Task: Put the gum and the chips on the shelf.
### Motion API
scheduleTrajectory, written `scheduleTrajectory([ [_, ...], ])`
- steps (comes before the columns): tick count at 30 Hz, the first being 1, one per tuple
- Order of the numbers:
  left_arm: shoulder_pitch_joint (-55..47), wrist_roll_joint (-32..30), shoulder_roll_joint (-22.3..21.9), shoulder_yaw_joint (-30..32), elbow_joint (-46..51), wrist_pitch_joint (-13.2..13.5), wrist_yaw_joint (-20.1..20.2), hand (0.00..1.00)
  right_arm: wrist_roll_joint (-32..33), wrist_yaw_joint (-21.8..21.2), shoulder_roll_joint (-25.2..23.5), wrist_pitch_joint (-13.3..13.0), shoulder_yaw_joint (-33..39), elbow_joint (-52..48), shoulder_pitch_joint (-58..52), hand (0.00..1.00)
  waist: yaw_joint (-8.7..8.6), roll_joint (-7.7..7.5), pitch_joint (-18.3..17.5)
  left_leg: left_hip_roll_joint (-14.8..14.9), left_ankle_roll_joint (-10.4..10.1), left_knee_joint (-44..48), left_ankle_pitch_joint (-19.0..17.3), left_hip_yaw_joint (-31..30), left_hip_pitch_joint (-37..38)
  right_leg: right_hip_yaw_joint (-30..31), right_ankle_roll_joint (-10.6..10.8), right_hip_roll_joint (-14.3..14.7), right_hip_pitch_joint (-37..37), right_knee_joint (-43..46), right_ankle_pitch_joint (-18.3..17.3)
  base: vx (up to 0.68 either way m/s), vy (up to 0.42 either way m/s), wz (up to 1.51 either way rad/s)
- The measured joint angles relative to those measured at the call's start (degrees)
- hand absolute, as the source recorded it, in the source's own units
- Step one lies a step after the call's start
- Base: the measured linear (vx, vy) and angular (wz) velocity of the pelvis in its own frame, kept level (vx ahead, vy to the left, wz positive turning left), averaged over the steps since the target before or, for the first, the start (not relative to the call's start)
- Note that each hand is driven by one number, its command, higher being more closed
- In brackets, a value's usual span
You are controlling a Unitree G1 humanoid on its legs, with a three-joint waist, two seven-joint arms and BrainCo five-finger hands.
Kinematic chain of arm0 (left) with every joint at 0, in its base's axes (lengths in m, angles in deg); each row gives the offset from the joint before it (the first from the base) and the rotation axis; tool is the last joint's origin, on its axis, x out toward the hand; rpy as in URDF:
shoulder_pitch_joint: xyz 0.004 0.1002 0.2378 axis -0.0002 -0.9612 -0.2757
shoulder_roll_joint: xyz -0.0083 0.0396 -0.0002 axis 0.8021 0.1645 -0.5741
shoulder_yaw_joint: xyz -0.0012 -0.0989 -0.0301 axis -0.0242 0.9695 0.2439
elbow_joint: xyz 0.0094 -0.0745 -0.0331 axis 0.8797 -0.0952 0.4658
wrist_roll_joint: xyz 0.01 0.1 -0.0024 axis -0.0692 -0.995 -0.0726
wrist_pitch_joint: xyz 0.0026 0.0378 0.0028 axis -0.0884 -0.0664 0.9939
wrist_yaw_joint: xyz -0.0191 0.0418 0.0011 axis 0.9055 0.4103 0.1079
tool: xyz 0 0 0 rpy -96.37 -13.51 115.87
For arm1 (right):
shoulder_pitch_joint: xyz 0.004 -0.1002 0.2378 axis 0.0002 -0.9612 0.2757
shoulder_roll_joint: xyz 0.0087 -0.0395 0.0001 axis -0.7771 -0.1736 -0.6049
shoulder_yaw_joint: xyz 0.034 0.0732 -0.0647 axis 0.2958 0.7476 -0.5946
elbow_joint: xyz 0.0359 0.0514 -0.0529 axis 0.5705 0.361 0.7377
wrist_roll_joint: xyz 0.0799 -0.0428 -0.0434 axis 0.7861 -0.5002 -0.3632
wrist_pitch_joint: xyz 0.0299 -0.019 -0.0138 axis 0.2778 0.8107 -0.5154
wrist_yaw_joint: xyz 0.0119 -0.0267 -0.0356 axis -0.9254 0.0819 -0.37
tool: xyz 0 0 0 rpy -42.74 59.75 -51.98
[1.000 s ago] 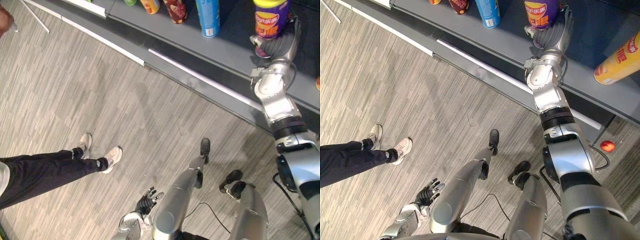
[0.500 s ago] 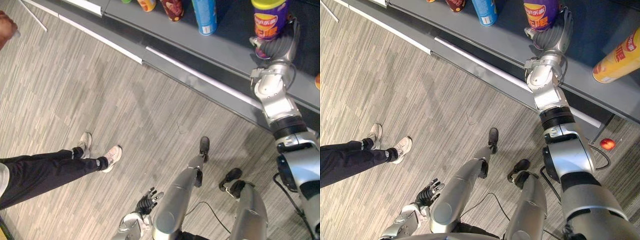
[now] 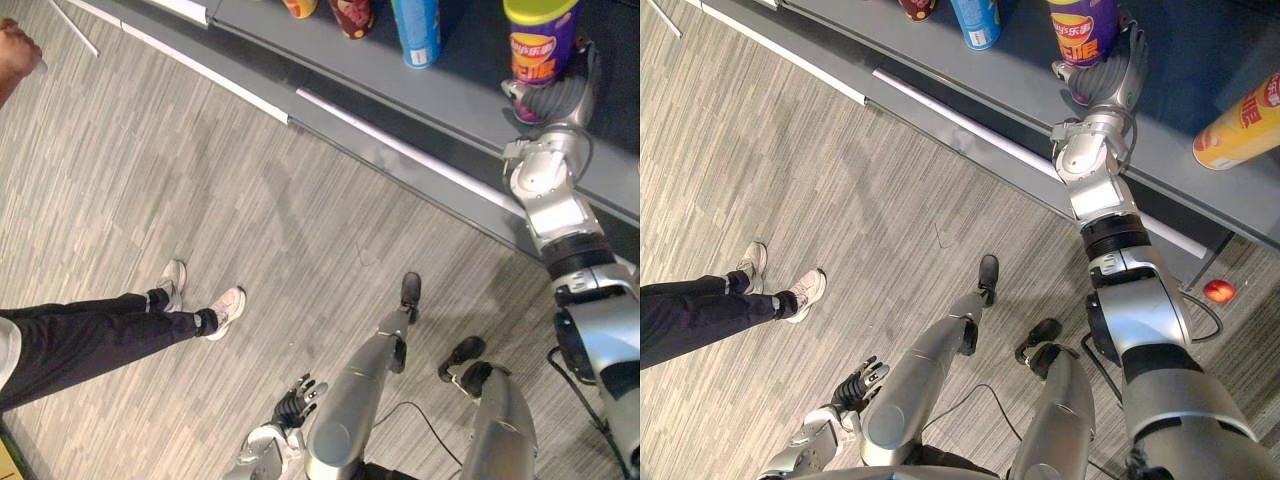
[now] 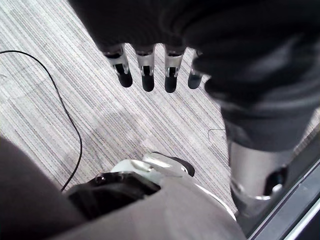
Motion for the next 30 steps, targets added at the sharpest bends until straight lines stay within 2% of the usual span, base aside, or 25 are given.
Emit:
scheduleTrajectory([
  [30, 0.06, -0.02, 0.05, -0.20, -0.37, -0.02, 0.46, 0.00, -2.00, -0.37, -0.27, -2.12, -0.31, 2.12, -0.83, 0.00, -0.19, 0.02, -0.02, 1.81, -0.53, 0.88, -0.91, 0.14, 2.40, 0.39, -0.28, 2.33, 3.32, -2.61, 0.37, 0.01, -0.029, -0.02],
])
